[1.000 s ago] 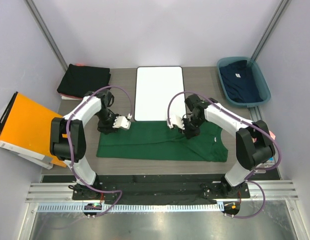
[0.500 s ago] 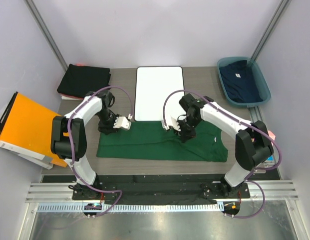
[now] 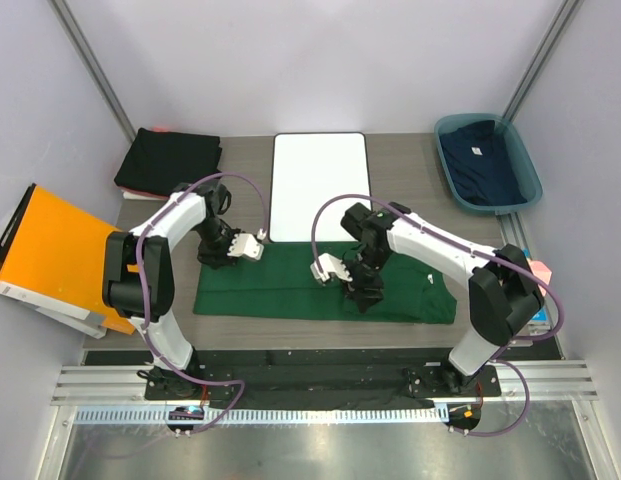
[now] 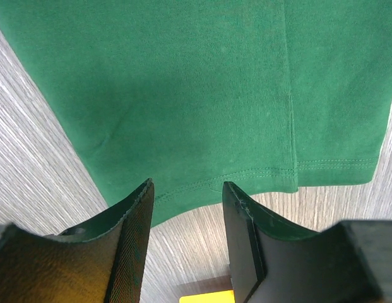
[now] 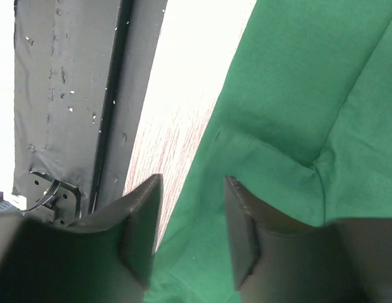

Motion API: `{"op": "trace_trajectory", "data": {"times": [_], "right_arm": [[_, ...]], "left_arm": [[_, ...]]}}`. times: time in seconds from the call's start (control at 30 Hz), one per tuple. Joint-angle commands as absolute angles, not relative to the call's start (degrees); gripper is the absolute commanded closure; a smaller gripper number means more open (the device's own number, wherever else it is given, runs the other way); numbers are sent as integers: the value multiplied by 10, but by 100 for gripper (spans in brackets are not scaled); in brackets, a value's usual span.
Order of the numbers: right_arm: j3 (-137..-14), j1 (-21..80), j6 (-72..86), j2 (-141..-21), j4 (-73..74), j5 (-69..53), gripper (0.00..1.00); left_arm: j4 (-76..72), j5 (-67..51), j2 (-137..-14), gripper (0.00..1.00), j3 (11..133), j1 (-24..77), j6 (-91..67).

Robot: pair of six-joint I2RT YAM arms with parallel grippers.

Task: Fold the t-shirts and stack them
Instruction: Fold the other side of the tshirt into a rectangle

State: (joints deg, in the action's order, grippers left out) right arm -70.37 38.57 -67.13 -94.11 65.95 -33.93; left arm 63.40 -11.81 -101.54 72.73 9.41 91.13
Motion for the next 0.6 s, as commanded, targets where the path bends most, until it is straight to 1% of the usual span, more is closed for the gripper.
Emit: {"op": "trace_trajectory", "data": {"times": [0.0,0.07,0.13,0.17,0.23,0.27,0.3,0.4,0.47,0.5,0.53,0.57], "right_arm": [[-705,386,-671,-904,667,-336,44],[-701,385,-652,-901,651,-312,45],[-684,374,-623,-896,600,-259,50],[-677,365,-623,-896,585,-242,61],[-651,336,-622,-896,548,-191,78],[-635,326,-619,-899,532,-177,93],[-628,315,-620,-903,509,-167,99],[-614,256,-603,-918,449,-126,99],[-620,212,-586,-930,422,-107,98],[-628,196,-580,-934,414,-111,94],[-639,164,-573,-946,415,-115,84],[-662,149,-556,-951,414,-126,78]], "left_arm": [[631,-130,-1024,51,740,97,926],[636,-130,-1028,51,751,97,923],[642,-132,-1030,51,758,98,918],[644,-132,-1031,51,759,98,918],[647,-131,-1028,51,759,99,918],[647,-131,-1027,51,759,100,916],[646,-131,-1027,52,759,100,914],[614,-130,-1027,54,749,100,885],[592,-126,-1030,53,737,100,878],[581,-127,-1031,51,731,100,875],[580,-127,-1031,48,730,100,873],[580,-127,-1034,47,730,101,874]]}}
